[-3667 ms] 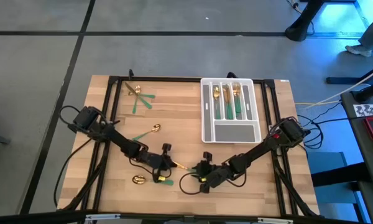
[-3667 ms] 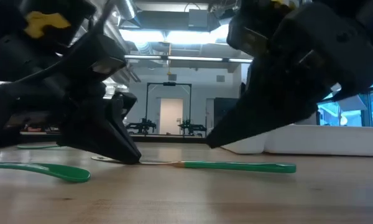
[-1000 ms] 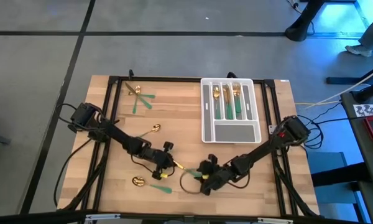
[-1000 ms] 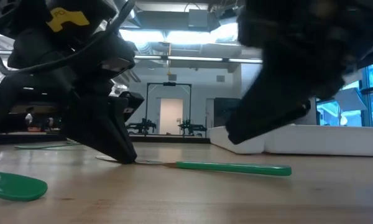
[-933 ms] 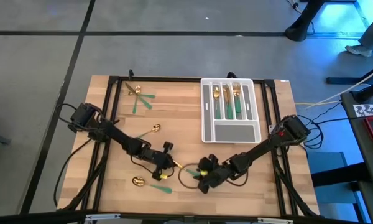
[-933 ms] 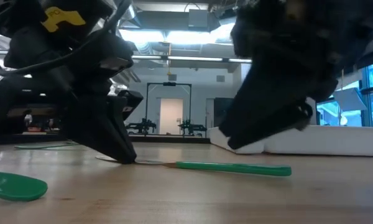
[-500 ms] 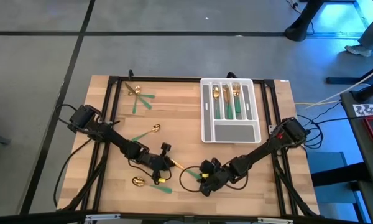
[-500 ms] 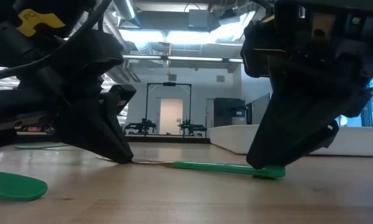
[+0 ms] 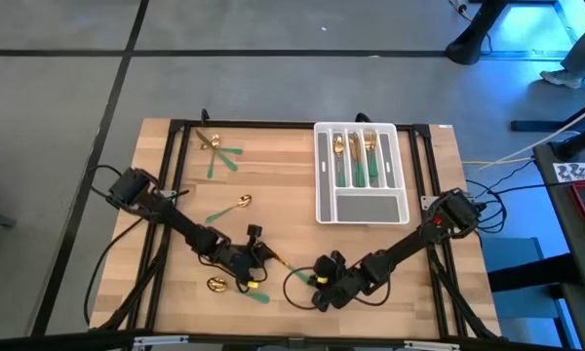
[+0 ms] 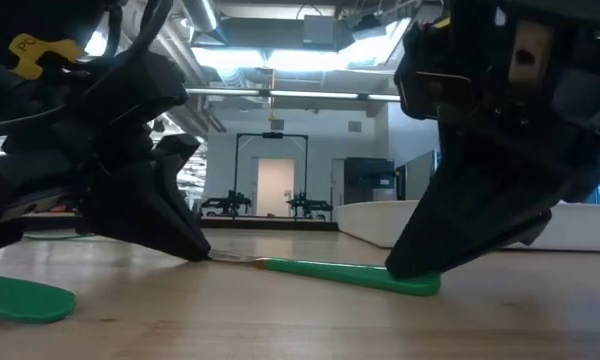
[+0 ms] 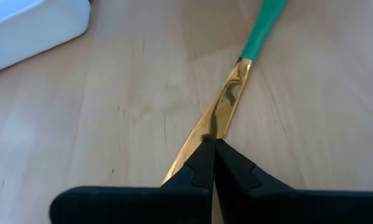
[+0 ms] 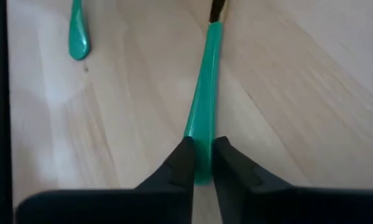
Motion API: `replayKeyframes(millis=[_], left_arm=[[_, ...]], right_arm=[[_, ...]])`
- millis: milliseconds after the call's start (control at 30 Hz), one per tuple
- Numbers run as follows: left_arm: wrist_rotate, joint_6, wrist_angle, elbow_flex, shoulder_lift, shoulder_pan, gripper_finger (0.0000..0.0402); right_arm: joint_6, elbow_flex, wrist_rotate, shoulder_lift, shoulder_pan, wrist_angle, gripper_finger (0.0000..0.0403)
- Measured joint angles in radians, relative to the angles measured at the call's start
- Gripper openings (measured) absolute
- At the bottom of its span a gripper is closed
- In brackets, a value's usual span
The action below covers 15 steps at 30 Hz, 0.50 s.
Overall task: Sort silverware
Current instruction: Put the green knife into the silverware tray
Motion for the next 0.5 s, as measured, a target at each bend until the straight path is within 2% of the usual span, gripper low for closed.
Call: replayKeyframes(millis=[100, 200, 333, 500], left_arm=[[-0.004, 0.003, 0.053, -0.003, -0.011, -0.009, 0.0004], [0.021, 0.022, 0.069, -0.006, -0.045, -0.012, 0.0025], [0.08, 0.059, 0.141, -0.002, -0.088, -0.014, 0.0078], [0.137, 0.072, 0.169, -0.001, -0.078, 0.016, 0.014]], right_arm=[[-0.033, 0.0, 0.0, 0.0, 0.001, -0.001, 0.002], [-0.051, 0.0, 0.0, 0.0, 0.001, 0.001, 0.0009], [-0.071, 0.0, 0.002, 0.0, 0.001, 0.001, 0.0002], [-0.085, -0.003, 0.018, 0.002, 0.002, -0.001, 0.0004]])
